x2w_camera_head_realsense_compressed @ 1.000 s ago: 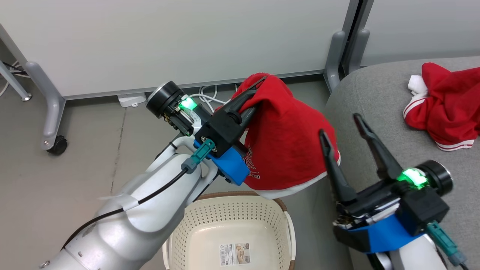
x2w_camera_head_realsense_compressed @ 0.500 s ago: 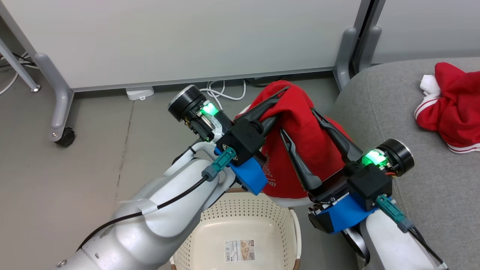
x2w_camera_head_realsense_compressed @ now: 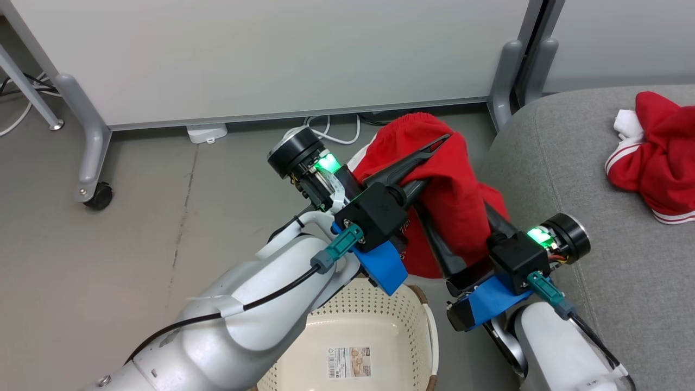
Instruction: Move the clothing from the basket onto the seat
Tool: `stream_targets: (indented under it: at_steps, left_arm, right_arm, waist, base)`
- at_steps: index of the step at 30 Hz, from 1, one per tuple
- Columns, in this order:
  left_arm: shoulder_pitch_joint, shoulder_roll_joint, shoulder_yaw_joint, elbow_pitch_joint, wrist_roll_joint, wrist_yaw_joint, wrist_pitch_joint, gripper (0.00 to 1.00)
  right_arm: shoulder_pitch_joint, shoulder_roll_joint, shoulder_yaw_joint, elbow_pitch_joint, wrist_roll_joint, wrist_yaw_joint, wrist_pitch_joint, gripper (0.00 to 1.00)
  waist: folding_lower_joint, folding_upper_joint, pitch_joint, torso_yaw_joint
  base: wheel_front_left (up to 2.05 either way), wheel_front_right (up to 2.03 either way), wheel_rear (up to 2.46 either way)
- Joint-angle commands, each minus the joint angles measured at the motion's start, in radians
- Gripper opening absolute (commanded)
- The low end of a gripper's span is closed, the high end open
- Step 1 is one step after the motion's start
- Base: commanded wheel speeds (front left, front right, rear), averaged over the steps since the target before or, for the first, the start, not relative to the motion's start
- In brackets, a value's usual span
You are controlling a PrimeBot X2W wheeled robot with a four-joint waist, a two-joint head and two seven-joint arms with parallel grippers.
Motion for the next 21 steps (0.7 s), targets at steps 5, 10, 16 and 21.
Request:
stream_targets:
  at_steps: [5,10,16,21]
  left_arm:
    - [0.006,-0.003,0.001,0.000,0.003,-0.004,-0.003,0.00]
    - [0.017,0.001,-0.001,0.006,0.000,-0.004,-0.003,0.00]
    - [0.021,0.001,-0.004,0.012,-0.002,-0.006,-0.003,0.00]
    - [0.025,-0.001,-0.001,0.022,-0.007,-0.006,-0.003,0.51]
  right_arm:
    - [-0.018,0.011,0.000,0.019,0.026,0.000,0.000,0.00]
    - [-0.004,0.014,-0.008,0.020,0.036,0.000,0.000,0.00]
    - [0.003,0.016,-0.013,0.017,0.044,0.000,0.000,0.00]
    - [0.005,0.017,-0.018,0.016,0.050,0.000,0.000,0.00]
  waist:
    - [-0.0001,-0.0001,-0.004,-0.001]
    - [-0.0001,-0.0001,-0.010,-0.004]
    - [-0.0001,-0.0001,-0.008,-0.006]
    - [-0.0001,-0.0001,-0.006,-0.006]
  base:
    - [0.00,0.00,0.00]
    - [0.00,0.00,0.00]
    - [0.00,0.00,0.00]
    - [0.00,0.00,0.00]
